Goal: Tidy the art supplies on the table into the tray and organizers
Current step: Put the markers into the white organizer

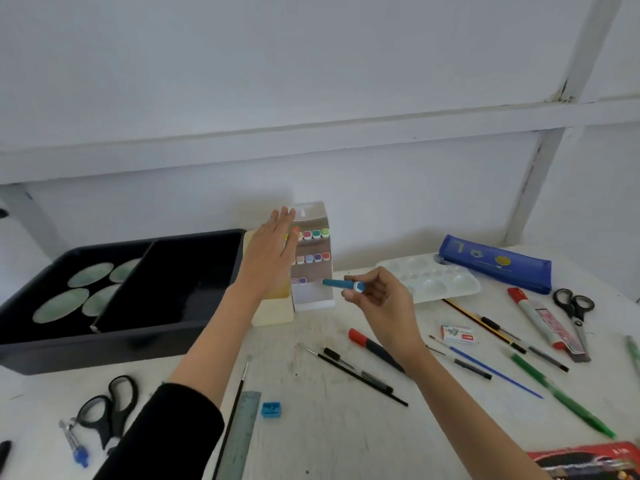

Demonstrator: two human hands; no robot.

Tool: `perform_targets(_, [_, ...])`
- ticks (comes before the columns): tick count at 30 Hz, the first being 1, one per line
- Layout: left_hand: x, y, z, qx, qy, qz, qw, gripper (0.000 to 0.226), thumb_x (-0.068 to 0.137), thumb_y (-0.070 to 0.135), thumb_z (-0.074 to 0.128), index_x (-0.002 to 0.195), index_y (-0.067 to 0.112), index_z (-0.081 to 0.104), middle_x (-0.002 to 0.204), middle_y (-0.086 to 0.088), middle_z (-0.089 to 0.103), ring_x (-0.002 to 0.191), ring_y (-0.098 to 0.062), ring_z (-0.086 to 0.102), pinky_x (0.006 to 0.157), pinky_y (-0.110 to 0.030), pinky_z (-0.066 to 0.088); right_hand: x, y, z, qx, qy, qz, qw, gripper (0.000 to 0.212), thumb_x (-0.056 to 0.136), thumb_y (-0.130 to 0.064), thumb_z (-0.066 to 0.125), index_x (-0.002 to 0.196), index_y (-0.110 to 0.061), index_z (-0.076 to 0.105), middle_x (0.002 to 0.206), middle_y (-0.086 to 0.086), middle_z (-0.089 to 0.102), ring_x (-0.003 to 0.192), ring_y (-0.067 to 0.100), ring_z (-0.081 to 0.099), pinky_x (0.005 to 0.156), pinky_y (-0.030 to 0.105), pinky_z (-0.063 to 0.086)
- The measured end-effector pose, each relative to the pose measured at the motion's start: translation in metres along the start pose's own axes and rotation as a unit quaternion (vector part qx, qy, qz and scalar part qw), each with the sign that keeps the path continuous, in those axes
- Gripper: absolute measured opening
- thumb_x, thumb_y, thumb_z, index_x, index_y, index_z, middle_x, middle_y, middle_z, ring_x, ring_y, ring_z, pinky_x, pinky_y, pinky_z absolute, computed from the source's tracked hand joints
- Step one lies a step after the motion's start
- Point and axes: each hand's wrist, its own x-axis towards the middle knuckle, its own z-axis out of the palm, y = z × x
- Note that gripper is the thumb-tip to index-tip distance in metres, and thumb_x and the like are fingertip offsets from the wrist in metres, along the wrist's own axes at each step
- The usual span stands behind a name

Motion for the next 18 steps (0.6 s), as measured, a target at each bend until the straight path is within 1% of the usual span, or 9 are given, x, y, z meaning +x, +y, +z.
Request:
perform_targets(2, [0.003, -0.006, 0.004, 0.025, -0.029, 0.011, 0.999, 0.046, 0.104, 0.030, 0.022, 0.149, 0.018, 0.024, 0.157, 0.002, 0.017, 0.145, -0.012, 0.007, 0.115, -0.027, 0.005, 0.000, 0.006, 0.013, -0.019, 0.000, -0.008, 1.000, 0.022, 0.078, -0.003, 0.073, 0.080, -0.017, 0.056, 0.096, -0.002, 0.070, 0.088, 0.007, 0.067, 0.079, 0.018, 0.053])
perform_targets(5, [0.005, -0.011, 0.010, 0.014, -0.011, 0.017, 1.000, 0.045, 0.104, 0.031, 0.023, 0.146, 0.017, 0.029, 0.154, 0.001, 0.026, 0.144, -0.012, 0.013, 0.115, -0.027, 0.005, 0.002, 0.014, 0.028, -0.059, -0.001, -0.021, 0.998, 0.024, 0.078, -0.003, 0.073, 0.077, -0.020, 0.056, 0.091, -0.007, 0.068, 0.084, 0.008, 0.067, 0.077, 0.013, 0.052])
perform_targets(7, [0.005, -0.012, 0.011, -0.009, -0.001, 0.014, 1.000, 0.045, 0.103, 0.032, 0.025, 0.145, 0.018, 0.032, 0.152, 0.001, 0.030, 0.144, -0.012, 0.016, 0.116, -0.027, 0.008, 0.006, 0.018, 0.036, -0.103, -0.015, -0.040, 0.994, 0.028, 0.079, -0.004, 0.072, 0.075, -0.025, 0.054, 0.088, -0.007, 0.066, 0.079, 0.006, 0.065, 0.074, 0.009, 0.050])
perform_targets(8, [0.006, -0.013, 0.011, -0.016, 0.002, 0.014, 1.000, 0.044, 0.103, 0.032, 0.025, 0.144, 0.018, 0.033, 0.152, 0.001, 0.032, 0.143, -0.012, 0.018, 0.116, -0.027, 0.009, 0.008, 0.021, 0.039, -0.123, -0.024, -0.049, 0.991, 0.028, 0.080, -0.004, 0.071, 0.076, -0.024, 0.053, 0.087, -0.007, 0.065, 0.077, 0.005, 0.063, 0.073, 0.007, 0.048])
perform_targets(11, [0.005, -0.015, 0.011, -0.019, 0.014, 0.016, 1.000, 0.044, 0.103, 0.031, 0.026, 0.143, 0.017, 0.037, 0.151, 0.001, 0.034, 0.143, -0.013, 0.020, 0.115, -0.025, 0.008, 0.018, 0.029, 0.048, -0.181, -0.064, -0.065, 0.979, 0.014, 0.083, -0.004, 0.069, 0.086, -0.011, 0.056, 0.087, -0.003, 0.063, 0.072, -0.001, 0.057, 0.070, 0.002, 0.044])
perform_targets(13, [0.006, -0.017, 0.013, -0.024, 0.020, 0.016, 0.999, 0.043, 0.103, 0.030, 0.026, 0.143, 0.017, 0.037, 0.151, 0.001, 0.033, 0.143, -0.013, 0.020, 0.114, -0.024, 0.007, 0.026, 0.029, 0.052, -0.219, -0.097, -0.071, 0.968, 0.011, 0.085, 0.000, 0.065, 0.090, -0.003, 0.055, 0.089, 0.004, 0.063, 0.069, -0.003, 0.054, 0.066, 0.001, 0.041])
perform_targets(14, [0.007, -0.018, 0.014, -0.027, 0.025, 0.018, 0.999, 0.043, 0.103, 0.030, 0.026, 0.142, 0.017, 0.039, 0.150, 0.000, 0.034, 0.143, -0.013, 0.020, 0.114, -0.024, 0.007, 0.031, 0.028, 0.053, -0.228, -0.112, -0.070, 0.965, 0.011, 0.086, 0.003, 0.062, 0.091, -0.002, 0.054, 0.090, 0.005, 0.062, 0.067, -0.004, 0.054, 0.064, 0.001, 0.040])
perform_targets(16, [0.008, -0.019, 0.016, -0.034, 0.041, 0.025, 0.998, 0.043, 0.103, 0.028, 0.027, 0.141, 0.016, 0.041, 0.148, -0.001, 0.038, 0.142, -0.013, 0.023, 0.115, -0.024, 0.007, 0.042, 0.025, 0.055, -0.233, -0.136, -0.063, 0.961, 0.015, 0.089, 0.006, 0.055, 0.091, -0.007, 0.049, 0.091, 0.001, 0.058, 0.065, -0.010, 0.056, 0.061, 0.001, 0.040])
perform_targets(18, [0.009, -0.019, 0.019, -0.046, 0.058, 0.028, 0.997, 0.041, 0.103, 0.026, 0.027, 0.139, 0.014, 0.043, 0.147, -0.002, 0.040, 0.141, -0.014, 0.025, 0.114, -0.023, 0.005, 0.053, 0.028, 0.057, -0.248, -0.160, -0.057, 0.954, 0.016, 0.090, 0.008, 0.051, 0.094, -0.008, 0.049, 0.097, 0.000, 0.057, 0.062, -0.015, 0.055, 0.059, 0.003, 0.042])
